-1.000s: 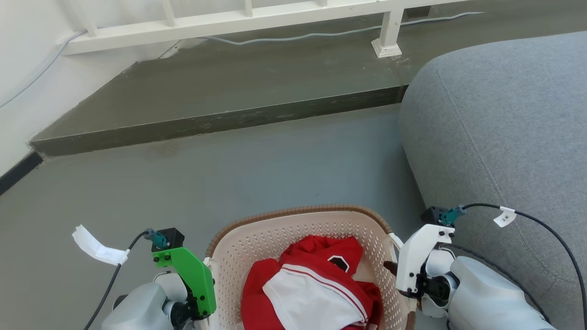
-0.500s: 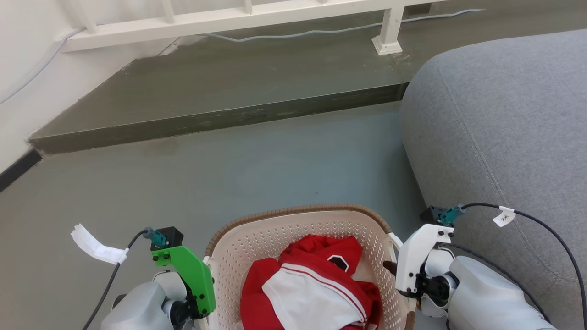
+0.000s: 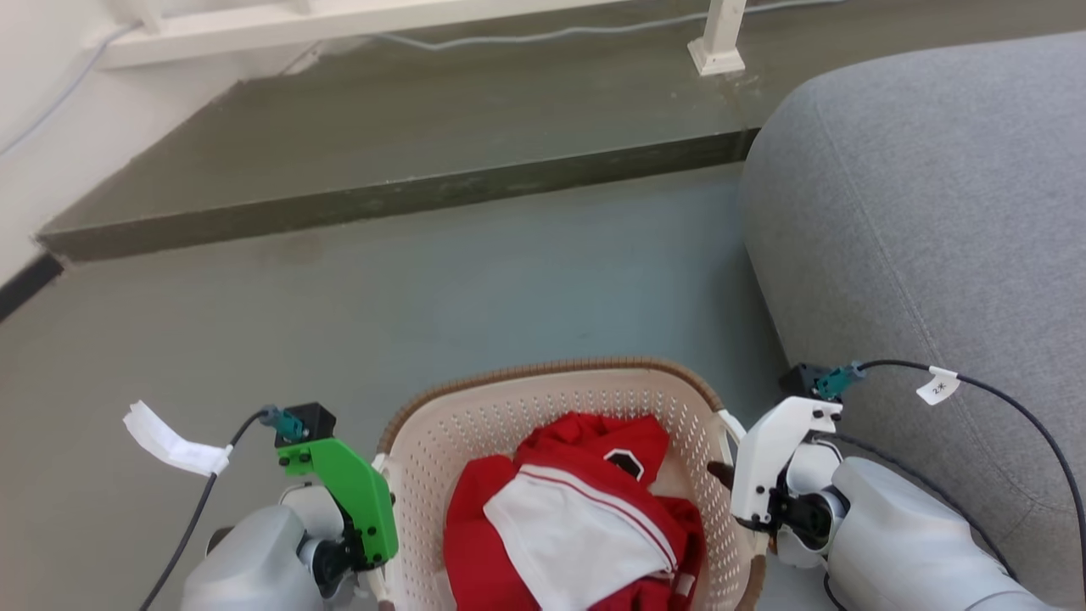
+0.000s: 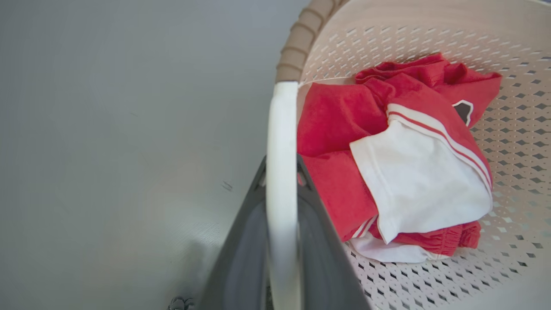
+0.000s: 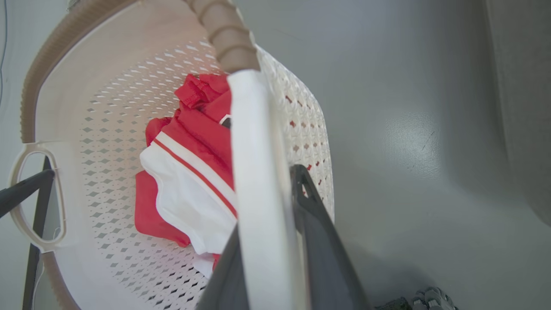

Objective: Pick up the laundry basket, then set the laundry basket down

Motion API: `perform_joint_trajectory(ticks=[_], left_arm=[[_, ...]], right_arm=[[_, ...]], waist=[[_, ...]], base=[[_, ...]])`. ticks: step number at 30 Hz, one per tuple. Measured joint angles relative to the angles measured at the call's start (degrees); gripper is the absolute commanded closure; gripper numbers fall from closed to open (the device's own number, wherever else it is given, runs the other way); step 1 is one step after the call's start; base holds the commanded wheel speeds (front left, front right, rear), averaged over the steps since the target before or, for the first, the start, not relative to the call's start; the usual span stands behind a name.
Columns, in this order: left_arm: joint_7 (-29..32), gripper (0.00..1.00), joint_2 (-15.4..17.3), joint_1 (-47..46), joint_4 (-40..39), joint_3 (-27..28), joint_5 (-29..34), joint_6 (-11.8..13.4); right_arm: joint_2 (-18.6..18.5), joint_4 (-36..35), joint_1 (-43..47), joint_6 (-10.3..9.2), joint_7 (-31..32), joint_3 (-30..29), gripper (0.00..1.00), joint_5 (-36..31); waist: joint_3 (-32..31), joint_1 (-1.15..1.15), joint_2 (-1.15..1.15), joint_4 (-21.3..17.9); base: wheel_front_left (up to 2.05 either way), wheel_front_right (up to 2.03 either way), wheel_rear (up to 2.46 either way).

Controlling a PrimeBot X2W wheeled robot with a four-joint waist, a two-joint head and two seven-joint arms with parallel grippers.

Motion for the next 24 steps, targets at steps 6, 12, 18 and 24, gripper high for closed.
perform_joint_trajectory(ticks=[6,12,18,24], left_arm=[[-1.37,1.0,0.09,-1.31,-0.19,0.62,-0.07,0.0],[-3.54,1.0,0.62,-2.52,-0.59,1.38,-1.07,0.0],[-6.64,1.0,1.23,-4.64,-1.66,1.98,-1.07,0.0],[-8.53,1.0,1.53,-6.79,-2.25,2.43,-1.07,0.0]], right_arm=[[-0.01,-0.01,-1.42,0.0,-1.26,-0.02,1.0,0.13],[0.19,-0.16,-3.04,0.01,-3.24,-0.13,1.0,0.4],[0.23,-0.69,-5.77,0.01,-6.43,-0.9,1.0,0.45],[0.27,-0.83,-7.49,0.02,-9.03,-1.47,1.0,0.48]], waist=[[2.79,0.0,0.0,0.31],[6.51,0.0,0.0,0.76],[10.9,0.01,0.0,1.2],[15.62,0.01,0.0,1.63]], base=[[0.0,0.0,0.0],[0.0,0.0,0.0],[0.0,0.0,0.0],[0.0,0.0,0.0]])
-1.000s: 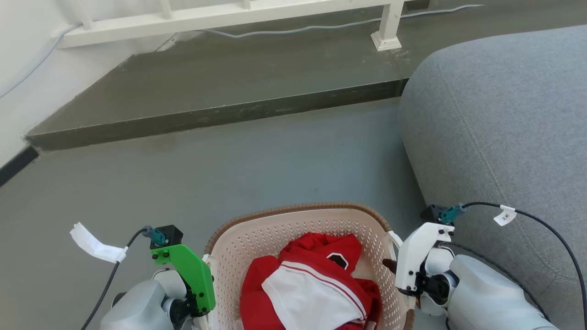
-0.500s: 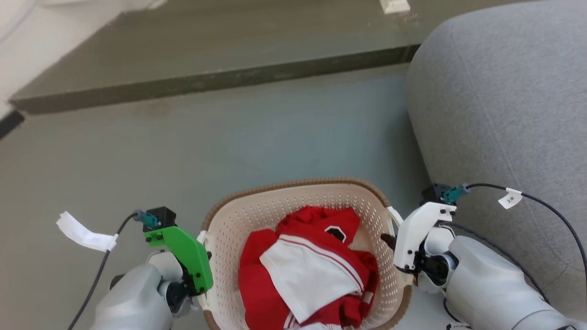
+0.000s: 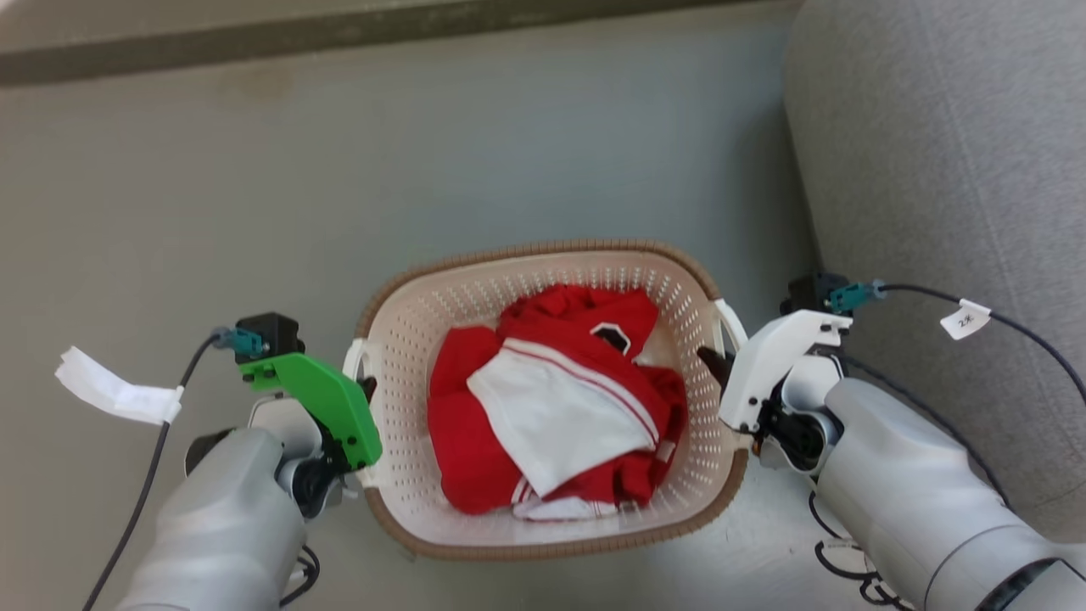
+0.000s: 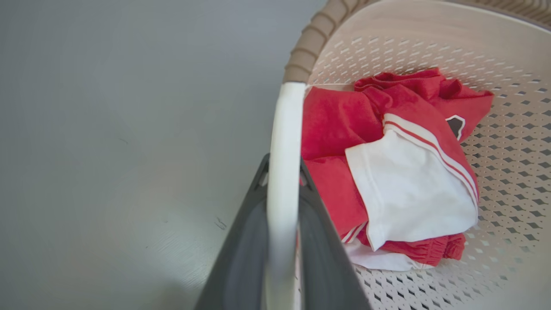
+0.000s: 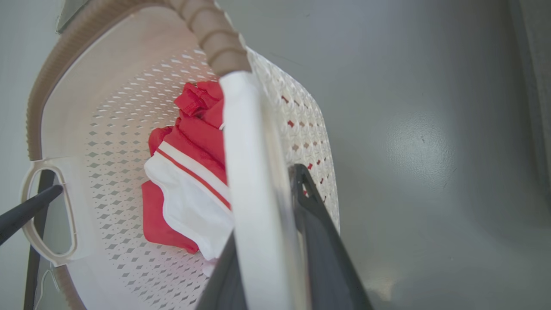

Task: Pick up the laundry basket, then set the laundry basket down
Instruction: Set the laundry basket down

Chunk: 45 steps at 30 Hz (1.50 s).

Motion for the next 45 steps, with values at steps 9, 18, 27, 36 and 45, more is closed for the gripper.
perform_joint_trajectory(ticks=[9,18,27,36,45], left_arm=[[-3.92,1.0,0.42,-1.9,-0.57,0.45,0.01,-0.01],[-7.09,1.0,0.55,-3.54,-1.55,0.45,0.1,-0.01],[-10.05,1.0,0.54,-6.03,-1.71,0.59,0.19,-0.01],[-11.11,1.0,0.9,-8.21,-1.69,0.44,0.37,-0.01],[-12.3,1.0,1.0,-10.43,-1.66,-0.08,1.57,-0.01]], right_arm=[[-0.04,-0.98,-2.01,0.01,-3.39,-0.11,1.0,0.24],[-0.08,-1.09,-3.12,0.02,-6.98,-0.11,1.0,0.32],[-0.09,-1.2,-5.48,0.07,-10.14,-0.32,1.0,0.53],[-0.18,-1.63,-7.55,0.07,-11.34,-0.07,1.0,0.85],[-0.44,-1.9,-9.14,0.07,-12.7,0.49,1.0,1.09]], waist=[[6.98,0.0,0.0,0.55],[11.87,0.0,0.0,0.97],[16.89,0.0,0.0,1.45],[22.11,0.0,0.0,1.66],[26.37,0.0,0.0,1.9]], base=[[0.0,0.0,0.0],[0.0,0.0,0.0],[0.0,0.0,0.0],[0.0,0.0,0.0],[0.0,0.0,0.0]])
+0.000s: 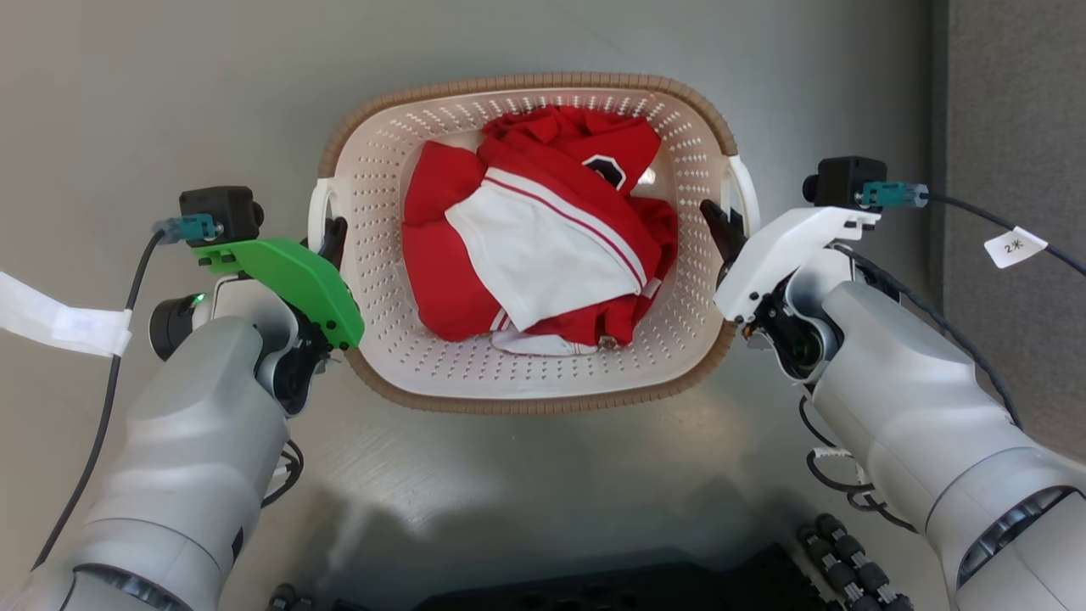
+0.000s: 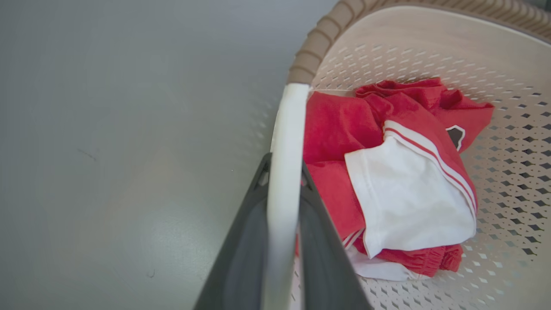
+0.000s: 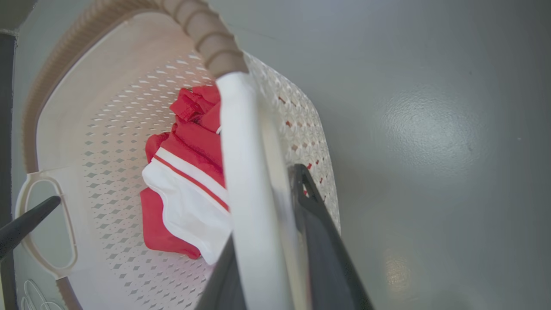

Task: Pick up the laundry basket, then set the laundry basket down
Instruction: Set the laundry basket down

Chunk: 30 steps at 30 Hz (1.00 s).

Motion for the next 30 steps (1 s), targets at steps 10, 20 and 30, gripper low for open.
perform_joint_trajectory(ticks=[10,20,30], left_arm=[[-1.34,1.0,0.08,-1.11,0.09,-0.81,0.02,0.0],[-2.33,1.0,-0.08,-1.92,-0.09,-1.05,0.02,-0.49],[-0.9,0.0,-1.12,-1.93,1.0,-1.12,-0.97,-0.42]], right_arm=[[-0.31,0.37,-1.6,0.01,-1.25,0.7,1.0,0.49],[-0.6,1.38,-2.15,0.49,-2.4,0.85,1.0,1.63],[0.57,2.86,-2.22,1.05,-2.37,0.42,0.0,4.05]], waist=[[3.07,0.0,0.0,0.57],[4.04,-0.01,0.0,1.09],[4.01,-0.01,0.0,1.24]], base=[[0.0,0.0,0.0],[0.0,0.0,0.0],[0.0,0.0,0.0]])
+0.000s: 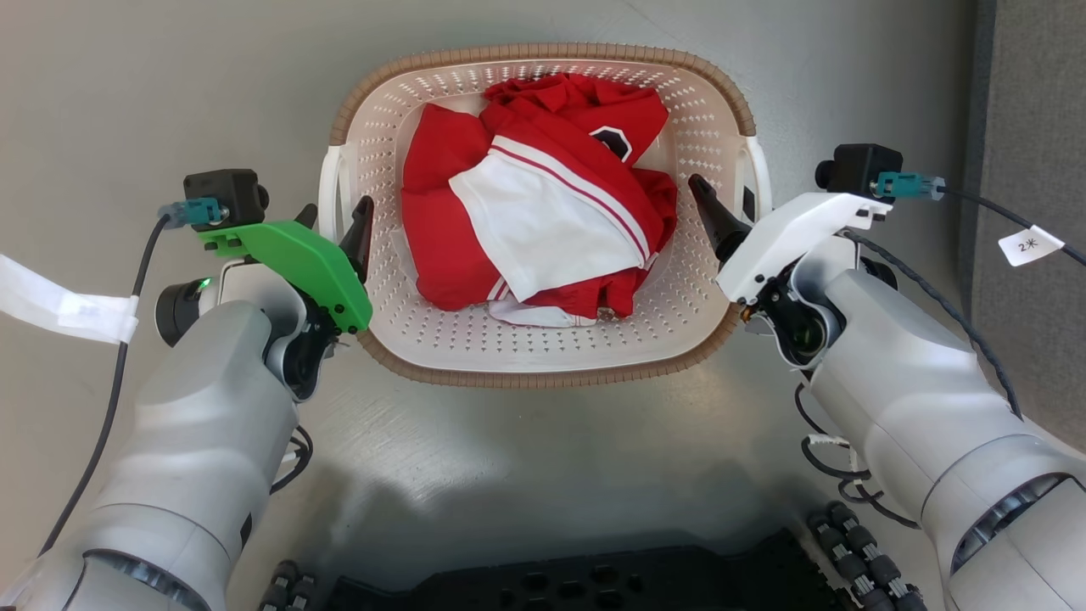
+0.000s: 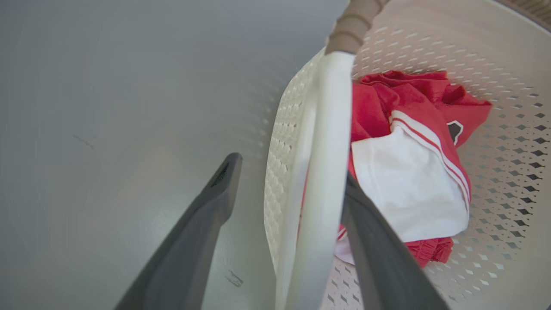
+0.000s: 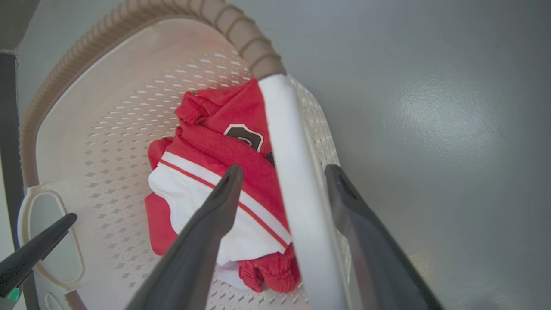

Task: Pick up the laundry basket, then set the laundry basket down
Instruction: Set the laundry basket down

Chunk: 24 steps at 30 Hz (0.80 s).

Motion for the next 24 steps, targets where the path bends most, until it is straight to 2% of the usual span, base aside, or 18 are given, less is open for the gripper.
perform_joint_trajectory(ticks=[13,24], left_arm=[[0.05,0.0,0.08,0.34,0.7,-1.51,-0.56,0.0],[-2.15,0.0,1.52,3.15,1.0,-2.43,-0.54,0.0]], right_arm=[[0.03,2.04,0.04,0.0,-0.01,0.4,0.0,1.26],[0.07,3.13,1.66,0.0,-0.62,1.6,0.0,1.65]], waist=[[-2.59,0.0,0.0,-0.37],[-7.96,0.0,0.0,-1.0]], base=[[0.0,0.0,0.0],[0.0,0.0,0.0]])
